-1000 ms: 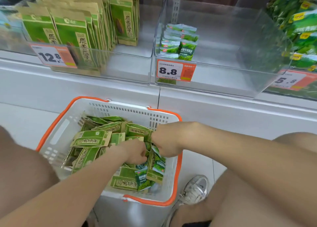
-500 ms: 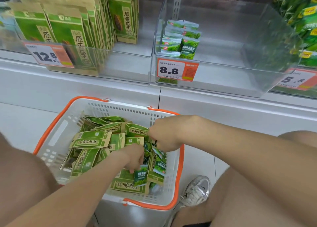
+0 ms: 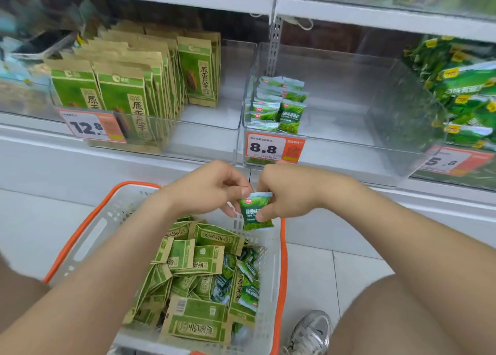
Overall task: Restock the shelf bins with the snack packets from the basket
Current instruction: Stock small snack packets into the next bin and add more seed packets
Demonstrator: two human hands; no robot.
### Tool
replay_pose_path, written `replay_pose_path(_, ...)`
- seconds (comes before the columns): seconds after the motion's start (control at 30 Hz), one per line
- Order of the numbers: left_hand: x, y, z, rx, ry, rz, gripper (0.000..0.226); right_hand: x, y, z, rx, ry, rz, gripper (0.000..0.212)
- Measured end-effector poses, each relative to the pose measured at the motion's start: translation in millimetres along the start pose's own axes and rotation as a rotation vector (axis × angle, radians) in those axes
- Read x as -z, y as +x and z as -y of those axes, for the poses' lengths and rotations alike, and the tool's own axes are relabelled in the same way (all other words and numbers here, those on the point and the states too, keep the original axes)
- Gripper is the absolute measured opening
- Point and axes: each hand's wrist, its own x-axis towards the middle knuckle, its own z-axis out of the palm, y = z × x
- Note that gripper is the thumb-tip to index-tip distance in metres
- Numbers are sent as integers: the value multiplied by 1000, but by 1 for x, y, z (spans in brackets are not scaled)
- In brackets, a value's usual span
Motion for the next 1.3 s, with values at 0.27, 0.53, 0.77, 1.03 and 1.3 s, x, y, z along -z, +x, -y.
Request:
replay_pose_path(0.27,11,-5,-32,-206,-83,-289,14,35,-18,-6,-42,494,-168,14)
replay_pose_path(0.53,3,12,-52,-507,343,-976,10,83,-15,-55,-207,1072,-737,33)
replay_pose_path(0.77,1,29,-44,-359,373,-777,17,70,32,-113,-500,649,-562,44)
replay_pose_path(1.03,2,35,-38,-329,457,-790,18,78,64,-109,-595,564,-515,41)
replay_pose_path(1.3,5,35,-31,-341,477,-796,18,78,56,-103,-691,273,-536,45)
